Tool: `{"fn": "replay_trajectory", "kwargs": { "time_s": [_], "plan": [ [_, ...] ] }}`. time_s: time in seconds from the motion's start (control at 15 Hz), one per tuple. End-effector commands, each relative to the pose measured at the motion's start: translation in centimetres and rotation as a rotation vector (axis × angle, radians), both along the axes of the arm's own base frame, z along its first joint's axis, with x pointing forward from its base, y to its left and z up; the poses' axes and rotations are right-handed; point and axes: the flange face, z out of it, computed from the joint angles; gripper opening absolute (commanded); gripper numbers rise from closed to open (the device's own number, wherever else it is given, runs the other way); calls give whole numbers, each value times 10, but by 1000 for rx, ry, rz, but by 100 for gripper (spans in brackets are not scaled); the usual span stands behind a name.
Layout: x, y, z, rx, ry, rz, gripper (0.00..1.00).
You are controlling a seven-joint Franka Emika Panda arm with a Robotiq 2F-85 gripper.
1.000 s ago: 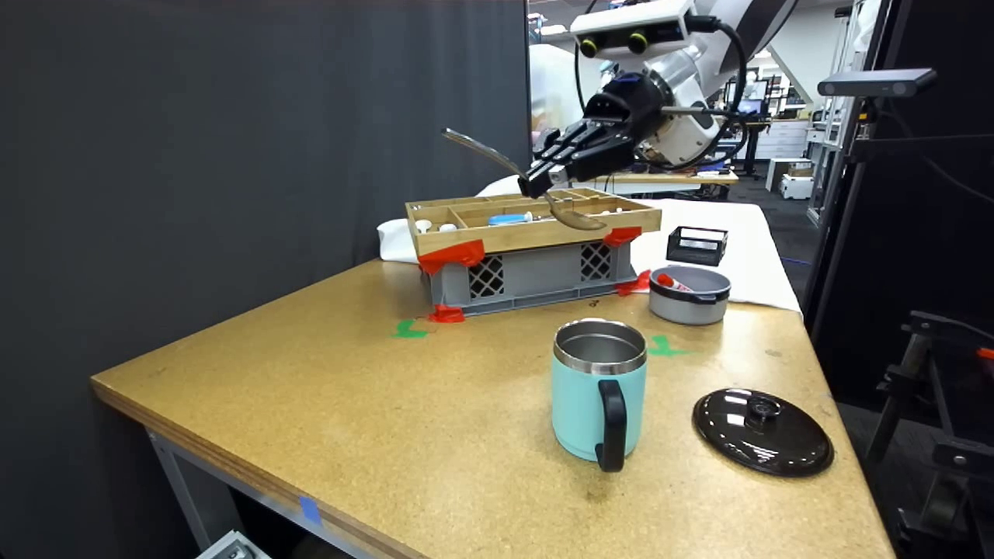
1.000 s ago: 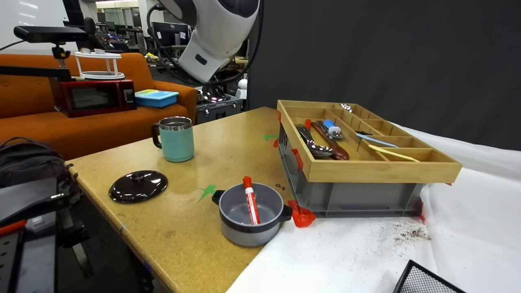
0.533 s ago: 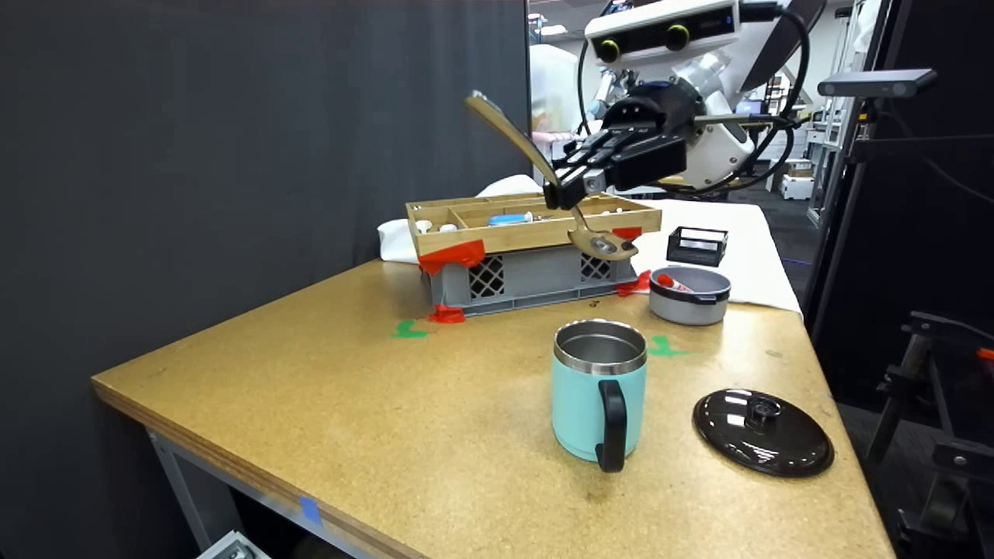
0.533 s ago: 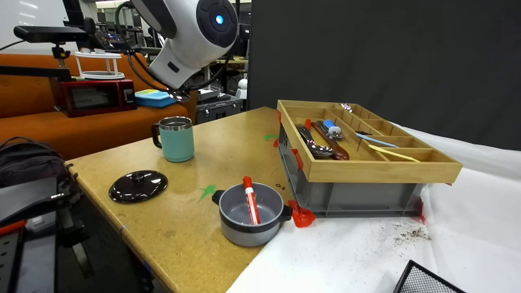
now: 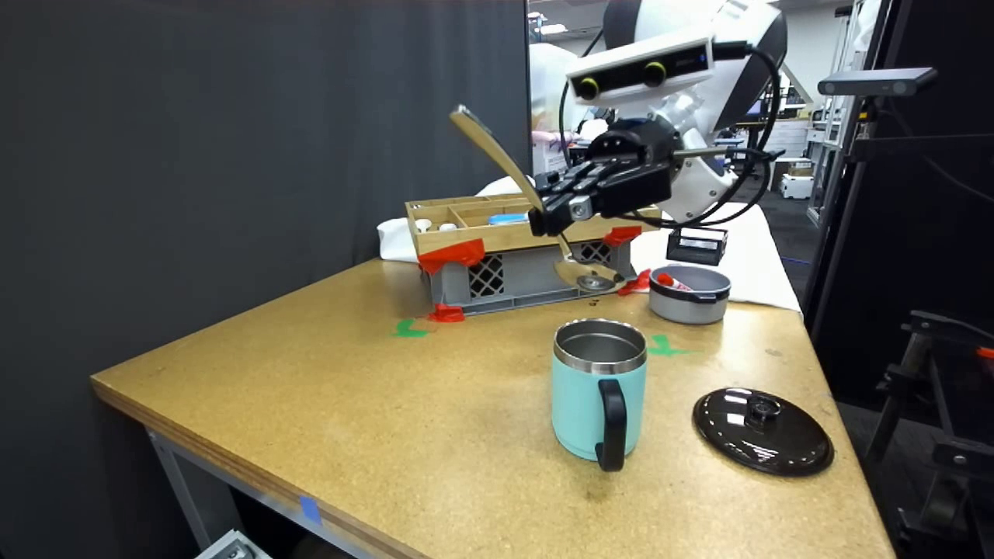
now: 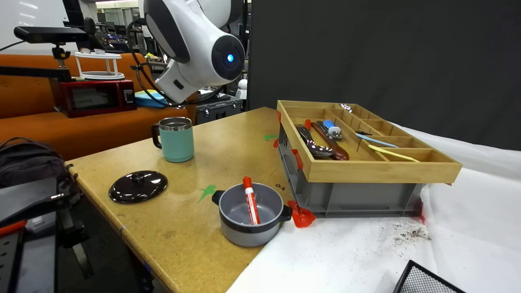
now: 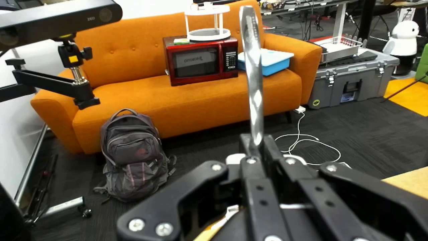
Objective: Move the marker from the cup to the bowl and then put the spoon on the table in the cup
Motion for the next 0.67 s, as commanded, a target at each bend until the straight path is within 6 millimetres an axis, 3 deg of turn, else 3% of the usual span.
{"fn": "replay_trajectory", "kwargs": {
  "time_s": [0.0, 0.13, 0.6],
  "plan": [
    [17, -1, -21, 64, 11, -12, 2],
    [18, -3, -34, 70, 23, -25, 2],
    [1, -18, -50, 69, -45, -94, 2]
  ]
}}
